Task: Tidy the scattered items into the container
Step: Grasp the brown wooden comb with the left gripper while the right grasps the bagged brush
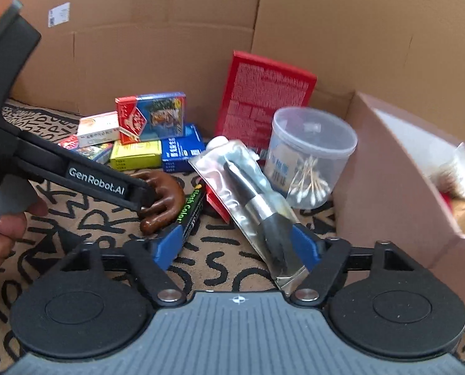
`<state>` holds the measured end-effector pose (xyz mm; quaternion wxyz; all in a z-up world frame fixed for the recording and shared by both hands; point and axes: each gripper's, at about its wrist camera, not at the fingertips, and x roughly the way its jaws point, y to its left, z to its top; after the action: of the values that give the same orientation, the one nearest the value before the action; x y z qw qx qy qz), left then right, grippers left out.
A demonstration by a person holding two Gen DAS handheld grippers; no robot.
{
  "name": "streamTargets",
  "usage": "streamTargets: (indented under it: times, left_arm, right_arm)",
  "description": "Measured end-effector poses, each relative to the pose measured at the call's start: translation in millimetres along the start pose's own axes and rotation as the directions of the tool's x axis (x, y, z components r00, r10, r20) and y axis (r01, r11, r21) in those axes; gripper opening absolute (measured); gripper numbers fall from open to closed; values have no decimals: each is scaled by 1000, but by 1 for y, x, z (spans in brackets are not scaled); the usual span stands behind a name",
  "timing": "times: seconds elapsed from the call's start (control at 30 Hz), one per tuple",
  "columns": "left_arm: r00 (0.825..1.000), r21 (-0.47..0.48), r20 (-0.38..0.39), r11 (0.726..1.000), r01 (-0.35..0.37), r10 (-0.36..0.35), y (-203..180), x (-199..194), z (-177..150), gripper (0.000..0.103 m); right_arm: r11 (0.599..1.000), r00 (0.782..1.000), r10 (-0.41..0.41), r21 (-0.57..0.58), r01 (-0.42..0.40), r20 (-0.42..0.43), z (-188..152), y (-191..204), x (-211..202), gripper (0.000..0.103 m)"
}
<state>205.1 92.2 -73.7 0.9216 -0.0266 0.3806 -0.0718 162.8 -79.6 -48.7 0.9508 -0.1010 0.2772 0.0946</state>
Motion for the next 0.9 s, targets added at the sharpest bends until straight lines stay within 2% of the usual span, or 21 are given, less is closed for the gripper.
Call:
streamTargets:
  times: [0.07, 0.3, 0.47, 0.53, 0.6, 0.67, 0.73, 0.9]
  left_arm:
    - [1000, 26, -11, 1000, 10, -9, -3, 6, 4, 95]
    - [995, 57, -13, 993, 101, -101, -7, 15, 11, 86]
    - [994, 73, 0, 991, 110, -110, -5, 18, 14, 76]
    - [994, 69, 13, 992, 105, -106, -2, 16, 14, 67]
    - [995, 61, 24, 994, 92, -93, 1, 14, 15, 51]
    - [997, 53, 2, 996, 77, -77, 2, 16, 14, 36]
    - [997, 44, -8, 996, 75, -75, 2, 17, 10, 35]
    - [1000, 106, 5, 994, 14, -15, -14, 1, -4, 32]
  right_arm:
    - [1000, 1000, -18, 4, 18, -16, -1, -1, 6, 73]
    - [997, 997, -77, 1, 77, -23, -3, 2, 17, 74]
    - [992, 992, -122, -36, 122, -22, -1, 6, 29, 74]
    - [992, 992, -126, -27, 125, -27, 1, 4, 32, 68]
    - [989, 989, -144, -35, 143, -27, 0, 3, 31, 51]
    - [988, 989, -142, -57, 140, -31, -2, 4, 28, 46]
    - [990, 992, -123, -77, 121, -32, -4, 6, 22, 42]
    - [992, 998, -54, -112, 50, -33, -12, 14, 1, 36]
